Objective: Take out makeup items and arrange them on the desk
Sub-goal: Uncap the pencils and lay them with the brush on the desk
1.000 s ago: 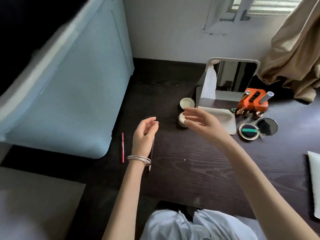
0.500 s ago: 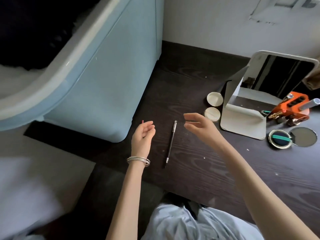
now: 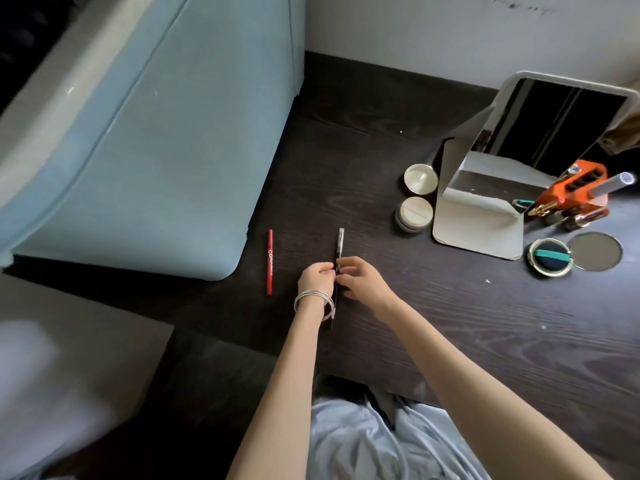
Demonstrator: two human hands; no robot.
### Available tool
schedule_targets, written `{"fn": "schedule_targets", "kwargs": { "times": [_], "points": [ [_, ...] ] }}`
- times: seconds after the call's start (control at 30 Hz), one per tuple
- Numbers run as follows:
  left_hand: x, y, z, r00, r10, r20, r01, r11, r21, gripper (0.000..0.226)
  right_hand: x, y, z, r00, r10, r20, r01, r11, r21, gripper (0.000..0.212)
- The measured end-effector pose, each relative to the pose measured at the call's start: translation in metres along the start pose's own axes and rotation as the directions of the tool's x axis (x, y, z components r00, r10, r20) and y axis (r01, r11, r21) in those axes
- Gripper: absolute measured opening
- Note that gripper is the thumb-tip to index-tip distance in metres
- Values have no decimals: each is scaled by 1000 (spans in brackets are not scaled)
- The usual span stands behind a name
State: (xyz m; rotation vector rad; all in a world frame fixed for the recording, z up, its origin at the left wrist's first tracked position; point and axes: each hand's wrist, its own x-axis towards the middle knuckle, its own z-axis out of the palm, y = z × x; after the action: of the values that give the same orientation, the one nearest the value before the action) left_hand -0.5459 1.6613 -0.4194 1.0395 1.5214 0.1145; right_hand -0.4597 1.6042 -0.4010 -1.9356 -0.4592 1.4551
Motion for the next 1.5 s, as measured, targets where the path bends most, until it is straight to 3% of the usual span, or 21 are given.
{"fn": "schedule_targets", "kwargs": {
  "times": [0.23,0.37,0.53,0.63,0.7,0.77,0.87,0.93,1.03,1.17,1.33,1.5],
  "points": [
    [-24,24,13,995,97,32,-91,985,-149,26,-6,-10,-21,993,-40,-113,62,977,202,26],
    [-42,46,27,966,189,175,-155,969,-191,19,-15,-18,-51,965,-102,-240,144,975,166,12],
    [-65,70,59,905,290,311,-269,957,-109,12,-37,-25,-95,919,-120,-375,230,936,265,14],
    [-79,85,81,908,349,232,-333,937,-108,10,-56,-24,-118,914,-172,-367,251,952,178,17],
    [-85,94,95,893,370,254,-356,929,-101,16,-69,-21,-130,924,-201,-325,245,964,102,21],
    [-92,103,107,861,338,380,-322,941,-107,22,-77,-18,-138,934,-216,-284,252,963,95,24],
    [-103,110,123,809,281,517,-206,958,-199,27,-83,-16,-148,935,-198,-293,295,893,341,26],
    [-106,111,131,803,254,540,-114,954,-279,29,-85,-12,-153,934,-201,-297,321,838,442,28],
    [-110,112,138,824,204,529,-5,936,-353,29,-86,-4,-160,933,-218,-285,333,822,462,27],
    [-112,111,145,877,164,451,-2,941,-338,23,-89,-5,-167,931,-226,-286,327,865,380,33],
    [-118,112,148,902,112,417,84,902,-423,12,-89,-2,-172,887,-255,-385,297,953,54,38],
    [-120,111,157,915,53,401,155,870,-468,11,-90,0,-174,843,-252,-474,194,966,-169,41]
  ]
}}
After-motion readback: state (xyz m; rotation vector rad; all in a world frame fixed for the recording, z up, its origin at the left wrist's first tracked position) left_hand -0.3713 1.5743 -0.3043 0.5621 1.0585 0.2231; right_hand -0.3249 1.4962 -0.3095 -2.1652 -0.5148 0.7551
